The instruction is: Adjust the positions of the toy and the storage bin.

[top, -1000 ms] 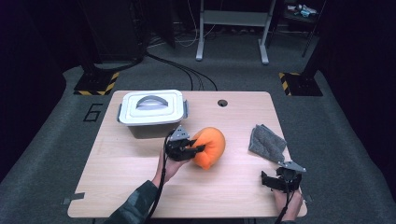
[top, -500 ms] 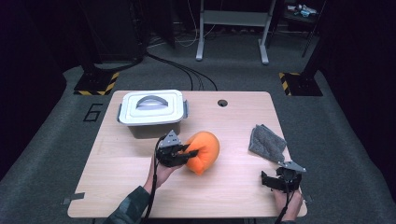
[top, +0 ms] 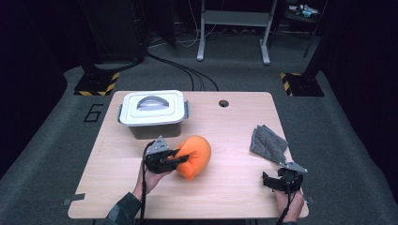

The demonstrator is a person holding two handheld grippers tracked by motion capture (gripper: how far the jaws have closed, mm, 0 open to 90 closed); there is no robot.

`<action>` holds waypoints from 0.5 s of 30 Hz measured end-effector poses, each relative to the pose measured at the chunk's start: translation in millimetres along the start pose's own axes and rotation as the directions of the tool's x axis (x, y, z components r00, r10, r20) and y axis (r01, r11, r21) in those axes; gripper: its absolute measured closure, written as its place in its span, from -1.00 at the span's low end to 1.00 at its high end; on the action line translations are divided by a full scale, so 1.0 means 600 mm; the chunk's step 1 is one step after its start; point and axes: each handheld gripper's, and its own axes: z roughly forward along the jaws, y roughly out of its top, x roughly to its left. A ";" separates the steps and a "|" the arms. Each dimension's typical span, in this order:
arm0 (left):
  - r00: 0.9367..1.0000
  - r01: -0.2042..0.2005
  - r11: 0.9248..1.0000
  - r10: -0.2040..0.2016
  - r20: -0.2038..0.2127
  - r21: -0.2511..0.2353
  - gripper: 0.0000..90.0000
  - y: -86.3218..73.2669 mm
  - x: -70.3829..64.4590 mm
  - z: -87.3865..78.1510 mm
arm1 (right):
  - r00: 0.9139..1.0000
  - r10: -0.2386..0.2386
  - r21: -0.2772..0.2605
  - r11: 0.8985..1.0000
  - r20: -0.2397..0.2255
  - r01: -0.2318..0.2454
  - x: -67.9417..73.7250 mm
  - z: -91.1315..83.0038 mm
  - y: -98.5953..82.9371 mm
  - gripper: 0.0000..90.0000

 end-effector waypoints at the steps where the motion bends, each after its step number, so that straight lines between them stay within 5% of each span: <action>1: 1.000 -0.001 1.000 0.001 -0.002 0.003 0.45 -0.002 0.000 -0.004 | 1.000 0.000 0.000 1.000 0.000 0.000 0.000 0.000 0.000 -0.90; 15: 0.999 0.038 0.999 -0.037 -0.032 0.015 0.45 -0.040 0.018 -0.069 | 1.000 -0.001 -0.001 1.000 0.000 0.001 0.000 0.000 0.000 -0.90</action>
